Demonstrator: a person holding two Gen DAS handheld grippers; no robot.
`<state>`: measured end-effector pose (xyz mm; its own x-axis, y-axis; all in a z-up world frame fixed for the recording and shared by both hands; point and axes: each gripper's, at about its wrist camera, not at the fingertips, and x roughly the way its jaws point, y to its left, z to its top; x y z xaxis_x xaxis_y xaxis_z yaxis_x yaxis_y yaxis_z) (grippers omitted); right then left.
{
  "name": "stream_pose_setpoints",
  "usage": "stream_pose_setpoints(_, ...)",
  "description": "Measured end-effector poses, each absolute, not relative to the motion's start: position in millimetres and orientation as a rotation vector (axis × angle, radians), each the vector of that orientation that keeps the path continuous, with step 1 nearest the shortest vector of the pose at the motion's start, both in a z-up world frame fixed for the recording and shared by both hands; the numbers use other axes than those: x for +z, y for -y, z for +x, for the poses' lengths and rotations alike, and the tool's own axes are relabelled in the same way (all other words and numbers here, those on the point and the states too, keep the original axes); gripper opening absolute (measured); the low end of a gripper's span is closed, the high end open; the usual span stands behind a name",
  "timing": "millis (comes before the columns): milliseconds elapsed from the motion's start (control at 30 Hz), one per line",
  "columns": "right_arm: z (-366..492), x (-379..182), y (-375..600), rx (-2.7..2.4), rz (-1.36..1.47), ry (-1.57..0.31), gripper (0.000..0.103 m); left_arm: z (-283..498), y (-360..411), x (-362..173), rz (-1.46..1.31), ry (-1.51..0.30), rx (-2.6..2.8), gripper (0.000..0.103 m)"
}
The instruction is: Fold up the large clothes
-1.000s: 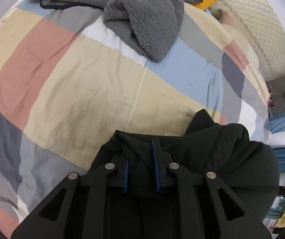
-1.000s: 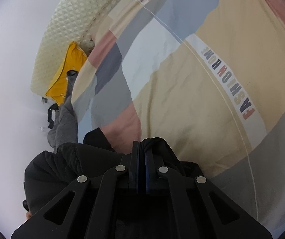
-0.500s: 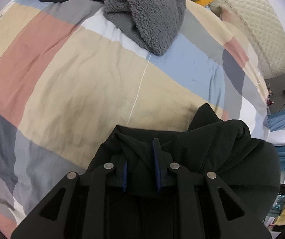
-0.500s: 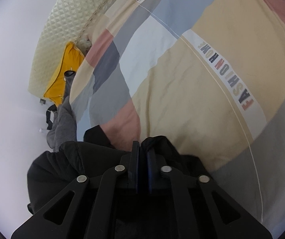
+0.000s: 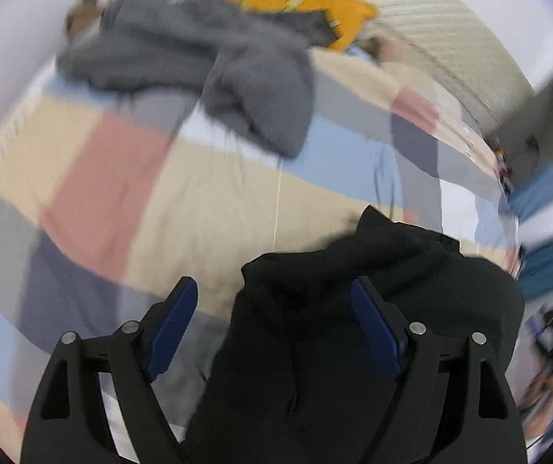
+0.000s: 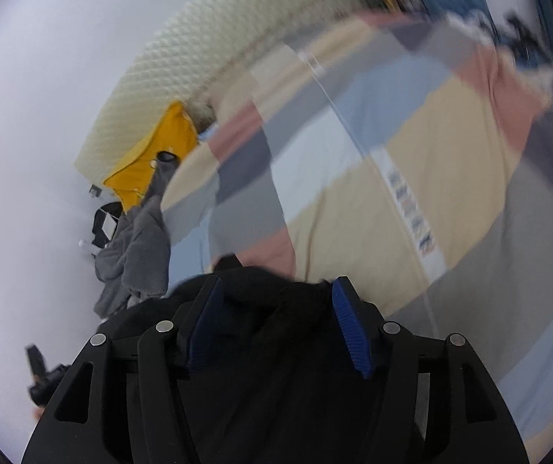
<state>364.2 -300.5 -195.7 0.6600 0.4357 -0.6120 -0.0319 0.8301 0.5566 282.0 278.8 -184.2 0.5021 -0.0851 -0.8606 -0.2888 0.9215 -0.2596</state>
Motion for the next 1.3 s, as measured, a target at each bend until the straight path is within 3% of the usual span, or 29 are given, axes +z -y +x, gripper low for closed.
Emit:
stream_pose_setpoints(100, 348, -164, 272, 0.284, 0.402, -0.748, 0.067, 268, -247, -155, -0.242, -0.949, 0.081, 0.082)
stream_pose_setpoints(200, 336, -153, 231, 0.320, 0.309, -0.729, 0.068, 258, -206, -141, -0.204, -0.890, -0.006, 0.082)
stream_pose_setpoints(333, 334, -169, 185, 0.395, 0.266, -0.745, 0.075, 259, -148, -149, -0.145, -0.860, -0.086, 0.082)
stream_pose_setpoints(467, 343, -207, 145, 0.404, 0.120, -0.786, 0.075, 280, -109, -185, -0.094, -0.860, -0.047, 0.082)
stream_pose_setpoints(667, 368, -262, 133, 0.378, 0.042, -0.828, 0.075, 317, -84, -219, 0.037, -0.877, 0.026, 0.082)
stream_pose_setpoints(1300, 447, -299, 111, 0.293, 0.006, -0.864, 0.086, 389, -71, -268, 0.123, -0.895, 0.145, 0.082)
